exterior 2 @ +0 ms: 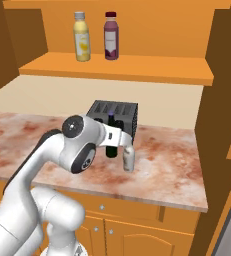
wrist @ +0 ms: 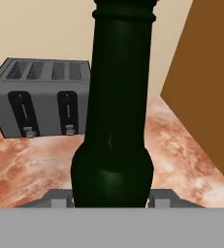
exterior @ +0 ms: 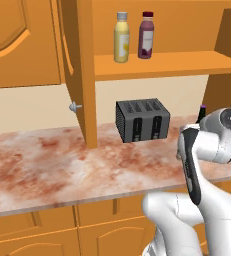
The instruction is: Sort all alcoholic drinks to one cabinet, and non-alcoholic drinks to the other.
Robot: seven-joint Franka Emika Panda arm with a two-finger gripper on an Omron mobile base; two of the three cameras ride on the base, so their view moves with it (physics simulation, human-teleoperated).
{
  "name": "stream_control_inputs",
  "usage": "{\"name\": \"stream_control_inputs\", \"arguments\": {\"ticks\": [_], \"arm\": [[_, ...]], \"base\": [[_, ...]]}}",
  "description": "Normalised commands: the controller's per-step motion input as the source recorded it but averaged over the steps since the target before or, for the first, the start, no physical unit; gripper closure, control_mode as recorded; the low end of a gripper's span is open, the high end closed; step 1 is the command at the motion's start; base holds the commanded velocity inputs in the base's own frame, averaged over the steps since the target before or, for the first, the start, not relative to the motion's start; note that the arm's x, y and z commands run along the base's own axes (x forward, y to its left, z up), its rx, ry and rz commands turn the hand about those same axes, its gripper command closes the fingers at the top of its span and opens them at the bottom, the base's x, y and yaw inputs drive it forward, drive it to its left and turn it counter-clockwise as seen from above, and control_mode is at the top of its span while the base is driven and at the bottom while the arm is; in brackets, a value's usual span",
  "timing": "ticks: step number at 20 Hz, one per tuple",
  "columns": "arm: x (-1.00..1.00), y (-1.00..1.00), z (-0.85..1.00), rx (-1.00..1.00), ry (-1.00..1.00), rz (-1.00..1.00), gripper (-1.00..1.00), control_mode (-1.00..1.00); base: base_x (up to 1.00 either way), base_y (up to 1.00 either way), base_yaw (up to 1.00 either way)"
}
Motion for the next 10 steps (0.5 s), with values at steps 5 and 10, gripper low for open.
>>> {"name": "stream_control_inputs", "arguments": {"ticks": [5,10], "arm": [[-0.38,0.02,0.54,0.0,0.0,-0.01,1.0,-1.0],[-0.55,0.25,0.59,-0.04,0.04,-0.05,1.0,-1.0]], "base": [[0.0,0.0,0.0],[0.0,0.0,0.0]]}}
